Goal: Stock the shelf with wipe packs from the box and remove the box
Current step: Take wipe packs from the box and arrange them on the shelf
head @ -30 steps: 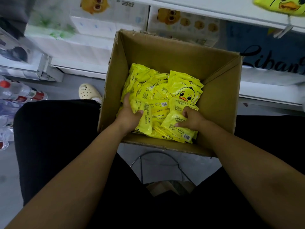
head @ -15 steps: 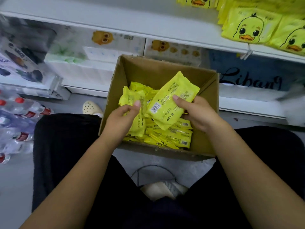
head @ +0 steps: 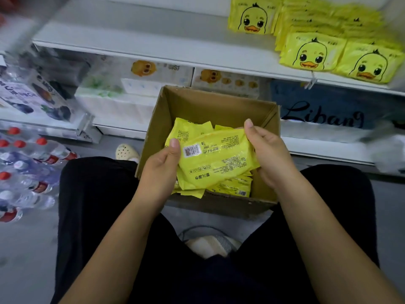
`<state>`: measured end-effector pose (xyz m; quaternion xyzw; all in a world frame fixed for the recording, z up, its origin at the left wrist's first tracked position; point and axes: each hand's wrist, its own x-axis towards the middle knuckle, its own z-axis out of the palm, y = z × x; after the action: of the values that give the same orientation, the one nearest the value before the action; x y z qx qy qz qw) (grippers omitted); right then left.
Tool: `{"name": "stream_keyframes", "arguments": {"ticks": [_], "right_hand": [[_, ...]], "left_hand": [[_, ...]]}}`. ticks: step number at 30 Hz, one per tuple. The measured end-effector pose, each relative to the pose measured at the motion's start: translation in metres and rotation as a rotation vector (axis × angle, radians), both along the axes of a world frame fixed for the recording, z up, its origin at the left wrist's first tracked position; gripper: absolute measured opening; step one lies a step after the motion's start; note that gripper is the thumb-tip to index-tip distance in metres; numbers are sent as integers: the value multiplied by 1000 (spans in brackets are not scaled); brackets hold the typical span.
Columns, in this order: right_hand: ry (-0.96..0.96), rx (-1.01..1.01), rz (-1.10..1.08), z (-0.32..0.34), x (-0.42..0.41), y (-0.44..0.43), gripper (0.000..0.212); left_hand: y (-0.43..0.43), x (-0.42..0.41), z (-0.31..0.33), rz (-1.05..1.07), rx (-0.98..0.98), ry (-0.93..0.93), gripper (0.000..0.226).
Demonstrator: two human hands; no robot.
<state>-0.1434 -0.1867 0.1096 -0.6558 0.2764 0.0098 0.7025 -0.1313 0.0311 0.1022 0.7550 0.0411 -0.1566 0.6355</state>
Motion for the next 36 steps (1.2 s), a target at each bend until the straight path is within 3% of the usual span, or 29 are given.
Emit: {"name": "stream_keyframes", "arguments": {"ticks": [2,5,7,10,16,20,22,26,31,34,36], "right_hand": [[-51,-57,-63,-2,-1,5,36],[-120,-151,-160,-8,-3,11,56],[-170,-204,-207,-10,-5,14,50],[-188,-230,-261,-5,-5,16,39],[-216,-26,-317,12,31,-4,71],[-175,34,-351,27,60,-20,51],[-160,143,-349,33,68,-26,39],[-179,368,-222,32,82,-36,42],[-183,108,-177,16,117,-55,26],[-234,62,-180,20,148,-72,12],[-251,55,-160,21,167,-83,11]], "left_hand": [[-1,-2,2,17,24,-8,47],[1,-1,1,36,55,-30,57],[2,0,3,59,61,-62,70],[-6,-2,12,114,81,-107,69],[-21,20,24,65,25,33,74],[-33,32,23,-11,18,-28,66],[-43,42,27,73,-21,-18,54],[-65,78,28,260,-121,24,38],[-86,125,24,313,49,-171,68],[-96,150,26,267,383,-325,66],[-100,167,25,258,470,-370,69]]}}
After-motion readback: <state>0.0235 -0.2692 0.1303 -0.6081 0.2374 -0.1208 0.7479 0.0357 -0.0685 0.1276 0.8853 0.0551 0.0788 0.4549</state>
